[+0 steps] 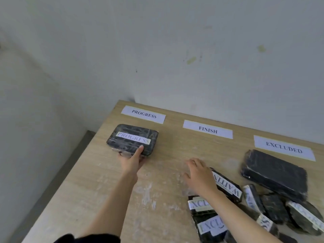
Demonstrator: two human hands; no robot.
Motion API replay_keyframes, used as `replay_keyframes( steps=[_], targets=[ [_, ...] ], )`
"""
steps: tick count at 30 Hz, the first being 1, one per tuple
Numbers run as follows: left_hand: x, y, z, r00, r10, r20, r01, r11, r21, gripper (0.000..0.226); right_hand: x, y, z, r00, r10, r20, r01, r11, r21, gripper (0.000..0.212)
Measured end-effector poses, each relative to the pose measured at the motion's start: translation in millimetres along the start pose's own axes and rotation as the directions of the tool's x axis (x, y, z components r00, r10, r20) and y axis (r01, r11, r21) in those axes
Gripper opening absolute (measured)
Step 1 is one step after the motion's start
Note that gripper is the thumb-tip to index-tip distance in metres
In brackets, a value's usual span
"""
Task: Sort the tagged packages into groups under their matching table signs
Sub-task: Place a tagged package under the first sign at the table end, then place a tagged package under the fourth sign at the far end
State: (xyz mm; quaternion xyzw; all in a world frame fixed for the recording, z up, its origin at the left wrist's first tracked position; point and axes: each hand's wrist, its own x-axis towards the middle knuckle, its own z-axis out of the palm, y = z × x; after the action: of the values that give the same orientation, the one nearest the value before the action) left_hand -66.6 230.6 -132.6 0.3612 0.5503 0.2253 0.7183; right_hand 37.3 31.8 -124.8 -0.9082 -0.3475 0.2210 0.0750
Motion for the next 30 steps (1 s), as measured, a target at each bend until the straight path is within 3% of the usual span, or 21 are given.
replay_keyframes(
  steps=[4, 7, 13, 15, 17, 20, 23, 26, 28, 30],
  targets=[
    [32, 7, 21, 0.998, -0.044, -0.041, 0.044, 0.999, -0.013, 0.109, 4, 14, -1, 0.998, 0.051, -0.043, -0.054, 0.996, -0.074, 0.049],
    [44, 3, 24, 0.992, 0.013, -0.124, -0.009, 0.999, 0.034, 0.116, -1, 21, -8, 0.994, 0.079, -0.075, -0.085, 0.993, -0.080, 0.048],
    [45, -13, 26, 0.992, 0.025, -0.126, -0.012, 0.994, 0.110, 0.143, -18, 45, -15, 0.962, 0.265, -0.067, -0.269, 0.960, -0.075, 0.050],
    [23, -13, 26, 0.987, 0.037, -0.153, -0.013, 0.988, 0.153, 0.128, -20, 48, -15, 0.963, 0.267, -0.036, -0.269, 0.959, -0.093, 0.052],
    [-7, -20, 30, 0.980, 0.143, -0.139, -0.110, 0.969, 0.220, 0.097, -18, 51, -14, 0.974, 0.224, -0.021, -0.225, 0.962, -0.152, 0.055],
    [-54, -43, 35, 0.971, 0.219, 0.091, -0.237, 0.908, 0.345, 0.066, -16, 60, -19, 0.980, 0.196, -0.014, -0.197, 0.977, -0.082, 0.059],
    [-79, -63, 39, 0.922, 0.160, 0.353, -0.329, 0.805, 0.493, 0.046, -18, 66, -28, 0.968, 0.224, -0.114, -0.195, 0.955, 0.225, 0.042],
    [-91, -71, 52, 0.816, 0.035, 0.577, -0.455, 0.655, 0.603, 0.045, -22, 67, -44, 0.886, 0.404, -0.226, -0.161, 0.726, 0.668, 0.030],
    [-99, -72, 65, 0.745, -0.021, 0.667, -0.537, 0.574, 0.618, 0.052, -25, 68, -53, 0.830, 0.529, -0.174, -0.115, 0.470, 0.875, 0.025],
    [-108, -69, 79, 0.708, -0.068, 0.703, -0.546, 0.579, 0.606, 0.054, -28, 71, -57, 0.812, 0.579, -0.080, -0.073, 0.236, 0.969, 0.021]
  ],
)
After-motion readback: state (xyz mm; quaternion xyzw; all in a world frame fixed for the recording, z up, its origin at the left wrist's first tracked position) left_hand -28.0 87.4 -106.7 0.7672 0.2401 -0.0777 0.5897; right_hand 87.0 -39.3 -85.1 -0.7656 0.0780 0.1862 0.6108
